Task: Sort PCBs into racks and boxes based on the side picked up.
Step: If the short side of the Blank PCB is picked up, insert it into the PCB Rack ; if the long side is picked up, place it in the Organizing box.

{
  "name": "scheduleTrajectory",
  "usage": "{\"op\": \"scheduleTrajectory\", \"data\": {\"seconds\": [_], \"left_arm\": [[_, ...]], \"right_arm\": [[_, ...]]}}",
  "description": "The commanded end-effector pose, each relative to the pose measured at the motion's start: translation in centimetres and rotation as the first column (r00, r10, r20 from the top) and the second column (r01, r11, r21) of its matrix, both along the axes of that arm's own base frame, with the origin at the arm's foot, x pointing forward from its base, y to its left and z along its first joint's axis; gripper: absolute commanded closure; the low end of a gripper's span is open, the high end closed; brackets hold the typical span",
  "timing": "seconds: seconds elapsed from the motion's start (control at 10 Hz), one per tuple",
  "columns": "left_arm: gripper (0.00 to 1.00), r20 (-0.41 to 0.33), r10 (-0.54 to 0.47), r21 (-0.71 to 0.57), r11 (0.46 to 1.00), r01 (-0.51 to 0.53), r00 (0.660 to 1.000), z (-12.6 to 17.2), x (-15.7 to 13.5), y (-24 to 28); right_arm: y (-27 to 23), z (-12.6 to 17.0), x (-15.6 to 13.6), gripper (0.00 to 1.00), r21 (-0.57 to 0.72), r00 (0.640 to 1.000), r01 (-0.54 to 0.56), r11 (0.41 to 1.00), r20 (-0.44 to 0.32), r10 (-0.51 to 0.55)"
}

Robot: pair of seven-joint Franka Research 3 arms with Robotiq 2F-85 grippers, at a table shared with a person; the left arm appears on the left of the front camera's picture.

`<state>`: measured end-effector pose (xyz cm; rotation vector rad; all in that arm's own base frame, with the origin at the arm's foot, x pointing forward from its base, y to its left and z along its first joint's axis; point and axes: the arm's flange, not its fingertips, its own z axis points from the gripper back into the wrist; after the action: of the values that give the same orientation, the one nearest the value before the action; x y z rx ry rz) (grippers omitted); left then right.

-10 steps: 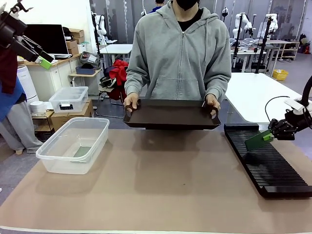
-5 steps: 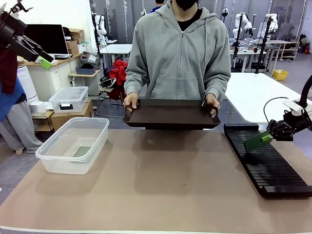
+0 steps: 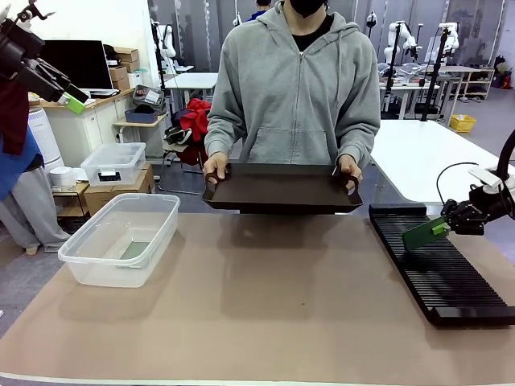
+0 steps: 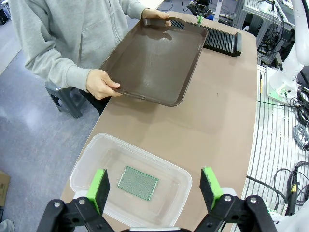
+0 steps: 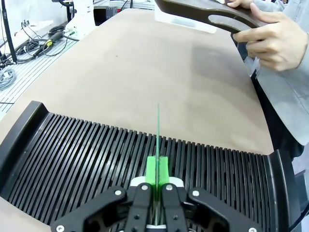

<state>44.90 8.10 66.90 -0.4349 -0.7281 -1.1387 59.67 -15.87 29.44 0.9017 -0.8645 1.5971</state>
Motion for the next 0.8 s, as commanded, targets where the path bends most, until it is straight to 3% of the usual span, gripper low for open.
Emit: {"op": "scheduleTrajectory", "data": {"seconds": [0.0, 0.7], "left_arm": [[0.00, -0.001, 0.001, 0.004, 1.000, -0.001, 1.000, -0.03, 0.00, -0.05], [0.00, -0.001, 0.001, 0.004, 1.000, -0.001, 1.000, -0.03, 0.00, -0.05]], "right_arm": [[0.22, 0.24, 0.12, 0.98, -0.009, 1.000, -0.002, 1.000, 0.006, 0.002], [0.17, -0.62, 0.46, 0.98, 0.037, 1.000, -0.012, 0.999, 0.005, 0.012]]}}
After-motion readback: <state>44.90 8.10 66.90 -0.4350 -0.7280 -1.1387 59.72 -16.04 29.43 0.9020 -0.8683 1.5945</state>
